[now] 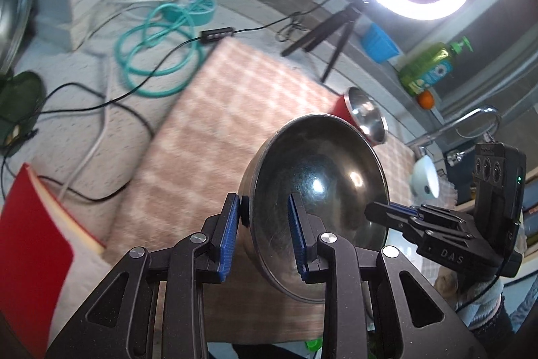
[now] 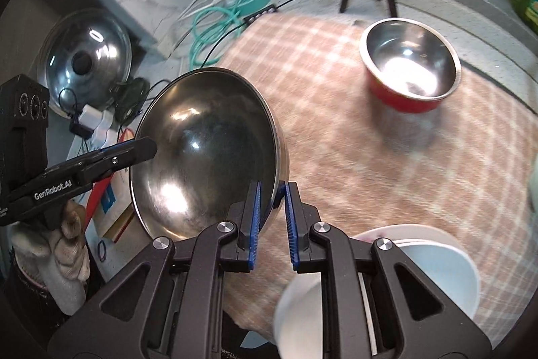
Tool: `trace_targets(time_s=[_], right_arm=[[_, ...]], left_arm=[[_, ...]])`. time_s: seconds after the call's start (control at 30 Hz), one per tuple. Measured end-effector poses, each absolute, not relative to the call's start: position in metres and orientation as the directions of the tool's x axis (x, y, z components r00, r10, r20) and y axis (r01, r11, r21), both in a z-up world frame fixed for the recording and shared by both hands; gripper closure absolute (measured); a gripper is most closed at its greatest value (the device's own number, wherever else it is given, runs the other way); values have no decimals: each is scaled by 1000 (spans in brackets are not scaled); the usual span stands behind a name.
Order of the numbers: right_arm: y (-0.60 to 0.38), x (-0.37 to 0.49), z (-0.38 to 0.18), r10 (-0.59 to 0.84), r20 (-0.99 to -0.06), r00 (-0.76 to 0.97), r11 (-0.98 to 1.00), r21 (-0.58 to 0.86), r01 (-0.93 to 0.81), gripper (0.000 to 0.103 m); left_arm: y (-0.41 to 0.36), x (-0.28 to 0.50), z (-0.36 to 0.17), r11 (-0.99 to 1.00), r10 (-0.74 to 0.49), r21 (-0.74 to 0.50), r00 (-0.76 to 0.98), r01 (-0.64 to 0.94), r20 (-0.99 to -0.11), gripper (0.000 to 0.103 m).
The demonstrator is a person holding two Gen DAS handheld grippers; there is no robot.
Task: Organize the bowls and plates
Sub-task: 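Lift the steel bowl, set it beside the plate stack, open both tools, then move both tools to the rim of the red-outside steel bowl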
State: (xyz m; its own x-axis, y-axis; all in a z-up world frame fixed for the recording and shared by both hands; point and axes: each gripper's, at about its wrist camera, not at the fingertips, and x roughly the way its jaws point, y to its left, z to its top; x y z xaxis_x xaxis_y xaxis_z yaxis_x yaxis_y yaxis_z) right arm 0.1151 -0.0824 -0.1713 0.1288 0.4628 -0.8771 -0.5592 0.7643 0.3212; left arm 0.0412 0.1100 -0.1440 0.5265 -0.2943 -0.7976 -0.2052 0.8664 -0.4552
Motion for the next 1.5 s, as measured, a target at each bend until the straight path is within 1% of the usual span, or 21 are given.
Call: trace_targets(time_s=[0.57, 0.8, 0.9, 0.93, 0.97, 1.0, 1.03, 1.07, 1.1, 1.13, 1.17, 1.23, 1.3, 1.5], right_arm=[[-50, 94, -203, 459, -888, 8, 728, 371, -577, 85], [-51, 95, -203, 475, -880, -1, 719, 389, -576, 83], [-52, 96, -202, 481, -877, 2, 716, 392, -577, 80], [-52, 95, -202, 483, -875, 3, 715, 392, -579, 78], [-53, 95, -201, 486, -874, 5, 714, 393, -579, 68], [-54, 96, -199, 488, -873, 17, 717, 390, -578, 53], [-56, 96, -198, 489, -872, 31, 721, 384, -576, 45], [-58, 96, -196, 492, -869, 47, 726, 379, -574, 35], [-60, 97, -194, 496, -866, 60, 728, 378, -572, 31], [-62, 98, -193, 498, -865, 65, 729, 377, -571, 31], [-64, 99, -191, 499, -864, 70, 732, 377, -568, 29], [-69, 100, -188, 507, -858, 85, 737, 381, -558, 24], [-75, 102, -183, 514, -851, 106, 746, 382, -546, 18], [-95, 109, -170, 526, -837, 150, 762, 385, -520, 18]], left_arm=[[144, 32, -168, 855, -257, -438, 506, -277, -823, 77], [145, 35, -171, 862, -246, -423, 498, -281, -832, 77], [145, 36, -170, 863, -242, -420, 499, -282, -832, 77], [145, 36, -170, 863, -240, -418, 500, -282, -832, 77], [145, 37, -169, 865, -237, -415, 500, -282, -833, 75], [145, 37, -168, 867, -234, -413, 502, -279, -832, 73], [145, 37, -167, 869, -229, -408, 503, -280, -834, 70], [145, 37, -167, 870, -226, -405, 502, -282, -835, 66], [146, 38, -166, 868, -228, -408, 503, -282, -833, 60], [147, 38, -165, 868, -230, -410, 504, -281, -832, 56], [147, 38, -164, 868, -229, -409, 507, -280, -831, 54], [147, 38, -161, 871, -224, -407, 512, -277, -829, 46], [147, 39, -158, 872, -216, -402, 518, -280, -828, 42], [141, 45, -150, 877, -221, -404, 529, -260, -820, 42]])
